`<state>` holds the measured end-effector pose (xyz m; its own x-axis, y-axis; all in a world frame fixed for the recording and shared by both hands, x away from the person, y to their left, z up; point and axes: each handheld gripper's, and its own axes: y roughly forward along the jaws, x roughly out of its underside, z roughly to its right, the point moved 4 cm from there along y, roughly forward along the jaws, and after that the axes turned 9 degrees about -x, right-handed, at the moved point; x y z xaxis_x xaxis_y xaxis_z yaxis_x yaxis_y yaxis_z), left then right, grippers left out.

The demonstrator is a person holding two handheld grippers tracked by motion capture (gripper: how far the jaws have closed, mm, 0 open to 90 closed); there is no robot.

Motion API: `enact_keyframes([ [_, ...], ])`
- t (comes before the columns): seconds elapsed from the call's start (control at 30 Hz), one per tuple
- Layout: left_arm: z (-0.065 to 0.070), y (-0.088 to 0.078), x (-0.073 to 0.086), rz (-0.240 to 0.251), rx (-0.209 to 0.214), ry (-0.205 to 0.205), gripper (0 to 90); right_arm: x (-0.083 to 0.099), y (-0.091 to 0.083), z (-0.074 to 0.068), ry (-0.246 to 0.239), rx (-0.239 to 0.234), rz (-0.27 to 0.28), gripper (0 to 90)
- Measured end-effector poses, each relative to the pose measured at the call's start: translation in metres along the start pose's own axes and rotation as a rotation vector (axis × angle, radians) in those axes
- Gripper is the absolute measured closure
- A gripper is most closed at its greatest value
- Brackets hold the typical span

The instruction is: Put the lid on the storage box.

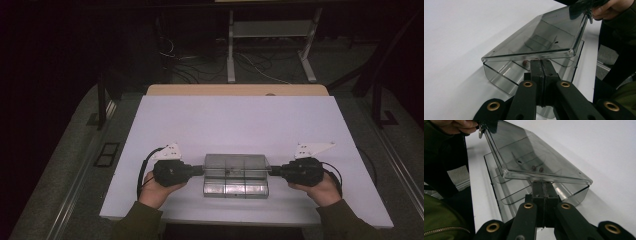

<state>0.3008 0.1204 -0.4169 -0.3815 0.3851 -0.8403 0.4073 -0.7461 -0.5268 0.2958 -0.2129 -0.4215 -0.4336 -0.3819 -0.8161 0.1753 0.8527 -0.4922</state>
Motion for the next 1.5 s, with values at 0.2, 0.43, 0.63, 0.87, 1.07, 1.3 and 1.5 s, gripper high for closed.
enact_keyframes([
  [0.2,0.003,0.001,0.006,-0.02,0.0,0.018,88.9,0.005,0.003,-0.003,-0.005,-0.007,-0.019,88.9],
  [0.43,0.004,0.0,0.011,-0.036,0.006,0.023,88.9,0.011,0.004,-0.005,-0.001,-0.013,-0.035,88.9],
  [0.63,0.007,0.0,0.016,-0.049,0.012,0.027,88.8,0.017,0.003,-0.007,0.008,-0.019,-0.043,88.9],
  [0.87,0.008,0.001,0.021,-0.066,0.018,0.03,88.9,0.022,0.005,-0.011,0.009,-0.026,-0.055,88.9],
  [1.07,0.009,0.002,0.024,-0.086,0.022,0.036,89.0,0.025,0.007,-0.011,0.008,-0.024,-0.071,88.9],
  [1.3,0.008,0.005,0.028,-0.127,0.033,0.051,88.9,0.028,0.009,-0.009,0.005,-0.01,-0.099,88.9],
  [1.5,0.009,0.008,0.031,-0.149,0.039,0.06,88.8,0.03,0.011,-0.008,-0.001,-0.01,-0.125,88.9],
])
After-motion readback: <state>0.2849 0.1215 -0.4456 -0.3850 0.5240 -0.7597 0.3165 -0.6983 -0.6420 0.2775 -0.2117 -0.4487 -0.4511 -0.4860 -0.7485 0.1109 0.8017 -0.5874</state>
